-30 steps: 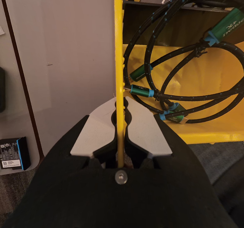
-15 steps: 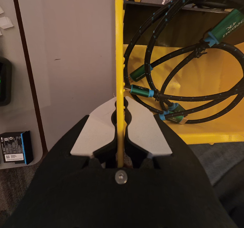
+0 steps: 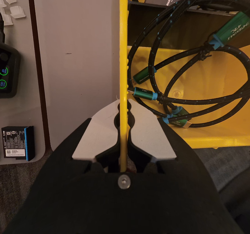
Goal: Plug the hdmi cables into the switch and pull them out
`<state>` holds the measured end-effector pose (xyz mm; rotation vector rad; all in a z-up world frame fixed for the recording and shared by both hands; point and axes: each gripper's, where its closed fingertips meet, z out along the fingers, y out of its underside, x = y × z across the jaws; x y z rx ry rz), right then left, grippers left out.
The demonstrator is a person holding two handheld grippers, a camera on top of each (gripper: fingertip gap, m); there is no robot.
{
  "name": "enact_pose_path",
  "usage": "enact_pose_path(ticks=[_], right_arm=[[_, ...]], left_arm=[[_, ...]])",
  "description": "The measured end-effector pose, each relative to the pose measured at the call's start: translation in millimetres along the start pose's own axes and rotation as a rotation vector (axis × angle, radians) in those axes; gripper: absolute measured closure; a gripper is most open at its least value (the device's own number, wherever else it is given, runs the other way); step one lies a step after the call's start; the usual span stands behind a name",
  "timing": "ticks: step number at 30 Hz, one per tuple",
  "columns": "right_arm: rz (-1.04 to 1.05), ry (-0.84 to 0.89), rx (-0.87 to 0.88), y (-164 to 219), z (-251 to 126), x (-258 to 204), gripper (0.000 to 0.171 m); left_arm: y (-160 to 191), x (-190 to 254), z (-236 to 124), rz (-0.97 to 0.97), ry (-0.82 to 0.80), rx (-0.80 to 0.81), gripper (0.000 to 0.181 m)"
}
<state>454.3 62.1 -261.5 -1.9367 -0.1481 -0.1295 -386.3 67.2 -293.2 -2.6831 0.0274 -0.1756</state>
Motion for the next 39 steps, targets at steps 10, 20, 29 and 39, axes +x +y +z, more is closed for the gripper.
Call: enact_pose_path(ticks=[10,20,29,39], right_arm=[[-0.008,0.024,0.073,-16,-13,-1,0.122],[-0.113,0.013,0.246,-83,-44,-30,0.114],[-0.280,-0.276,0.437,-151,-66,-147,0.101],[-0.375,-0.735,0.411,-153,-62,-306,0.073]], left_arm=[[0,-2,-1,0.032,-0.032,0.042,0.107],[-12,4,-26,0.085,-0.055,0.148,0.101],[-64,64,-88,0.341,-0.098,0.424,0.097],[-80,266,-92,0.782,0.170,0.477,0.088]])
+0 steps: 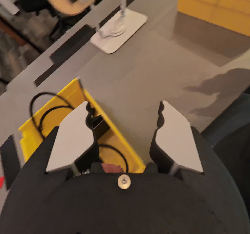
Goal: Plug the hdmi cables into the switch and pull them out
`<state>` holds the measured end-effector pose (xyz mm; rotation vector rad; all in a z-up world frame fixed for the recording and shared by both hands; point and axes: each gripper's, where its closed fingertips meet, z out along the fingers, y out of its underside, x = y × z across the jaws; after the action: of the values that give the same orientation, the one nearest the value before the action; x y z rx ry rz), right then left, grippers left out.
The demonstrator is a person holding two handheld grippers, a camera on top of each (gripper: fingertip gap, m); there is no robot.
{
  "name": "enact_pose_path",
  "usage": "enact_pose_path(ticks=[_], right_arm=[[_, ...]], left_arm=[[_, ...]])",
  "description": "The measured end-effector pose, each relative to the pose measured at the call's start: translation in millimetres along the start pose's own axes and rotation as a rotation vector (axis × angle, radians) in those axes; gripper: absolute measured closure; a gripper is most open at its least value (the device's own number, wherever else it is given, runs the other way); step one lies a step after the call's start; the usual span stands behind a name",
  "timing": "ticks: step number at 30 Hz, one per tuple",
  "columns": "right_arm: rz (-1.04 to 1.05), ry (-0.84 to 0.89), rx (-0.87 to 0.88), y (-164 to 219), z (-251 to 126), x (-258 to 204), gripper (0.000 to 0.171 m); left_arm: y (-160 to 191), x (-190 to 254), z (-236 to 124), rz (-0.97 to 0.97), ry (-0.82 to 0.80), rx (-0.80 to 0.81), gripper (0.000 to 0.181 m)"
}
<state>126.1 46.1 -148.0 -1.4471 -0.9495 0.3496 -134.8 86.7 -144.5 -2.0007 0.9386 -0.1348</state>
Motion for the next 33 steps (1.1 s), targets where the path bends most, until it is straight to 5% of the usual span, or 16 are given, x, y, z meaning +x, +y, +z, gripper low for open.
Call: enact_pose_path(ticks=[6,11,16,33], right_arm=[[0.082,-0.144,-0.107,34,57,-32,0.064],[0.104,-0.200,-0.234,70,98,-52,0.027],[0.016,-0.275,-0.456,123,125,-68,0.015],[0.078,-0.358,-0.533,139,136,-77,0.016]], left_arm=[[-9,75,71,0.096,0.192,-0.061,0.083],[8,97,123,0.047,0.283,-0.126,0.072],[42,110,164,0.017,0.326,-0.259,0.044],[66,123,185,-0.011,0.346,-0.260,0.035]])
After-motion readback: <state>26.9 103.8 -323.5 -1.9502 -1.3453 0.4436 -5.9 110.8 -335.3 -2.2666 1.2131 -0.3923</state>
